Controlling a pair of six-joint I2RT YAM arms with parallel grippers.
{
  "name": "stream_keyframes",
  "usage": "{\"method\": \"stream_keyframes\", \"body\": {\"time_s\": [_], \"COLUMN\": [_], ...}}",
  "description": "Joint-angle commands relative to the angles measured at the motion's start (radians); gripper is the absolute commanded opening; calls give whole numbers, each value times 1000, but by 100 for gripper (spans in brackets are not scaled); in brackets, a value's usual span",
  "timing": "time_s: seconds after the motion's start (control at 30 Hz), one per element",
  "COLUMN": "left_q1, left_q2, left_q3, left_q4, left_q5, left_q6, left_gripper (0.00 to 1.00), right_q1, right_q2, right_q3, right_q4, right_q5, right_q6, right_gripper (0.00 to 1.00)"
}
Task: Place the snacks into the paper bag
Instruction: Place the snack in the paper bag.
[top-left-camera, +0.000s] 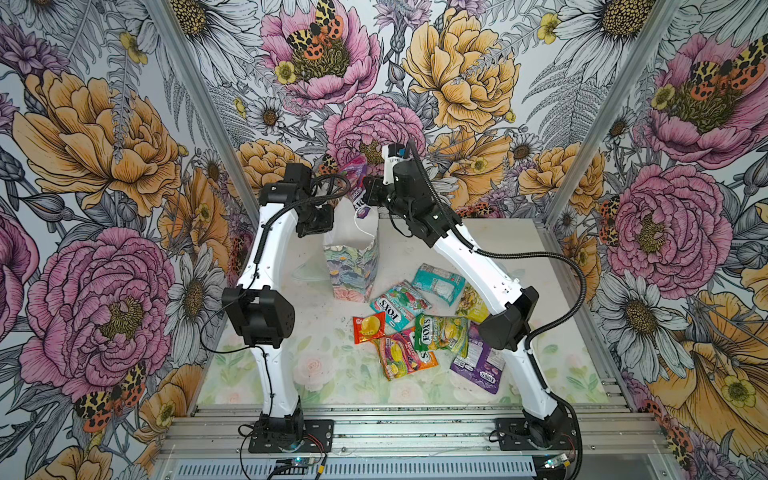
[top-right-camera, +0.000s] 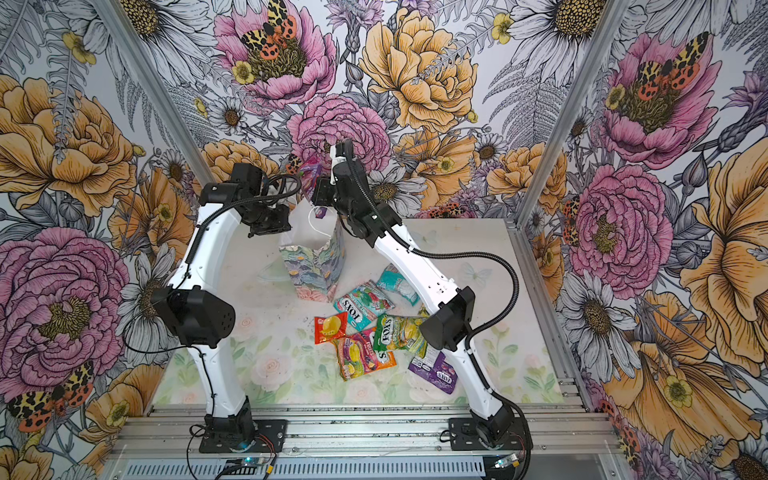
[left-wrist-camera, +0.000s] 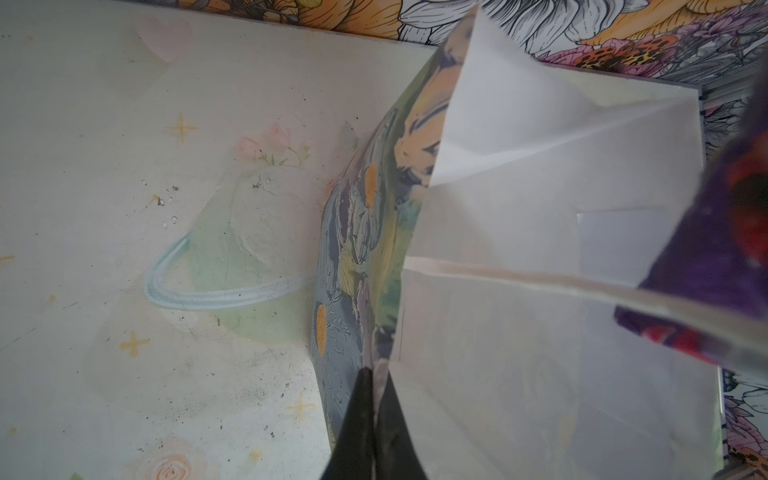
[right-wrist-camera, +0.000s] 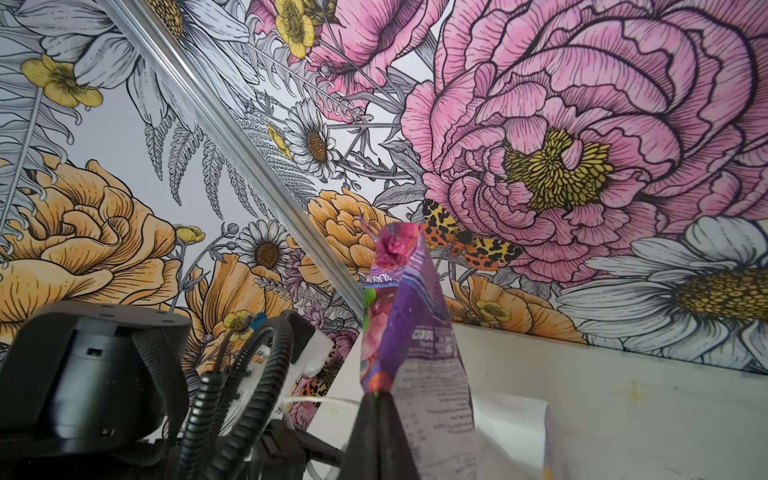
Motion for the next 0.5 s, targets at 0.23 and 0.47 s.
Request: {"method": "stream_keyframes", "body": {"time_s": [0.23,0.47], "left_q1": [3,4], "left_q2": [-42,-43], "left_q3": [17,17], "left_q4": [1,1], "left_q5": [26,31], "left_q6": [-33,-40], "left_gripper": [0,0], "right_q1": [41,63], "right_q2": [-189,-228], "right_q3": [-152,-243], "right_q4": [-27,-46], "right_q5": [73,82], "right_q6": [-43,-51], "right_gripper": [0,0]}}
